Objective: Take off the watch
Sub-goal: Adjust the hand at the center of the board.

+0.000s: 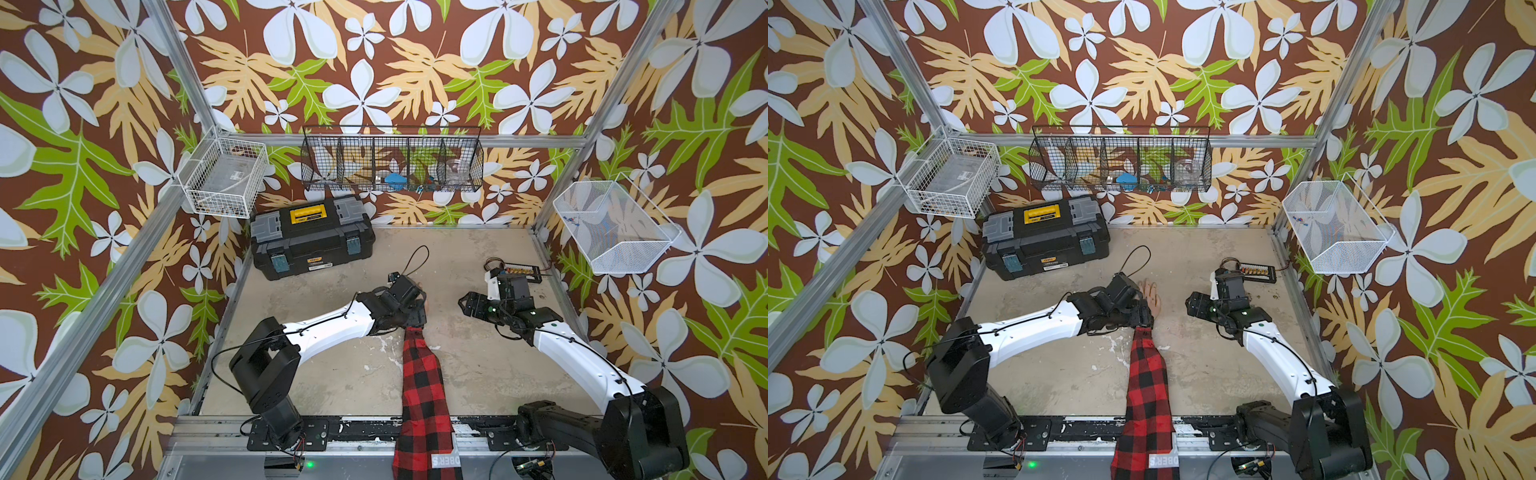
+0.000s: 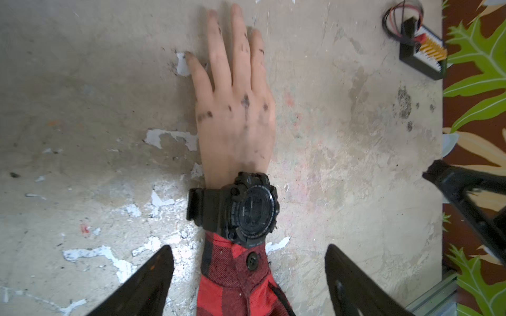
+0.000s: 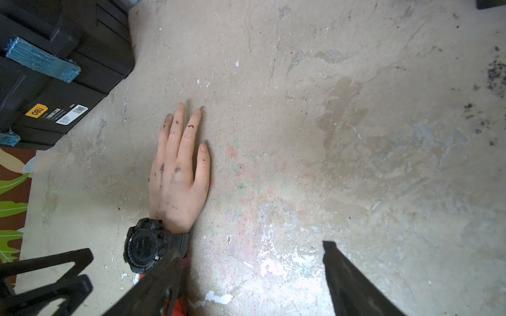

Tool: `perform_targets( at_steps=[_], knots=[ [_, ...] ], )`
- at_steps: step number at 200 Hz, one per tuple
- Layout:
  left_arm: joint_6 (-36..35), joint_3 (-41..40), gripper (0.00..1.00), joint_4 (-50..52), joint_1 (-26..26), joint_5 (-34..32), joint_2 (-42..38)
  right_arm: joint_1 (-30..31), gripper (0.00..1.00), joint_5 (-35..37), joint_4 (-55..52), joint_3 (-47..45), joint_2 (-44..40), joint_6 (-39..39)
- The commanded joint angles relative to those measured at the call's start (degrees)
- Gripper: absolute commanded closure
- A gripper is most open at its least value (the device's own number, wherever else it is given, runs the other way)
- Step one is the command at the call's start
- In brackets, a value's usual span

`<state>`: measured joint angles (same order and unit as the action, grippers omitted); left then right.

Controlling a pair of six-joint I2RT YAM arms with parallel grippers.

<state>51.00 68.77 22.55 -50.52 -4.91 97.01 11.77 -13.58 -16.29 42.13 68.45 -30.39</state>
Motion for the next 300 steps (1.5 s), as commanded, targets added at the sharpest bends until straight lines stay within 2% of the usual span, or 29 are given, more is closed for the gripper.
perform_targets(
  at_steps=[1,63,134,200,219,260,300],
  knots=[
    [1.7,1.8,0.12,3.3,-1.7,-1.5,2.9,-0.3,0.16,-0.9,1.2,-0.4,-0.5,1.0],
    [1.8,3.5,0.13,4.9,-4.1,-1.3,9.2,-0.4,0.16,-1.4,2.1,-1.8,-1.5,1.1],
    [0.6,5.2,0.31,4.4,-4.8,0.3,14.3,-0.5,0.16,-1.2,2.5,-3.0,-2.1,1.0],
    [-1.0,4.0,0.46,2.2,-4.8,-0.2,13.1,-0.5,0.18,-2.4,3.1,-3.5,-2.1,0.6],
    [-2.6,3.6,0.53,1.6,-4.8,-0.7,12.4,-0.5,0.18,-5.1,3.9,-4.0,-2.2,1.4],
    [-5.4,-1.4,0.56,-5.9,-4.7,0.0,7.4,-0.5,0.2,-14.2,8.4,-5.9,-2.0,1.8],
    [-8.9,-8.3,0.59,-14.9,-3.7,2.1,0.5,-0.4,0.23,-24.8,19.3,-10.0,-1.9,-2.2]
  ],
)
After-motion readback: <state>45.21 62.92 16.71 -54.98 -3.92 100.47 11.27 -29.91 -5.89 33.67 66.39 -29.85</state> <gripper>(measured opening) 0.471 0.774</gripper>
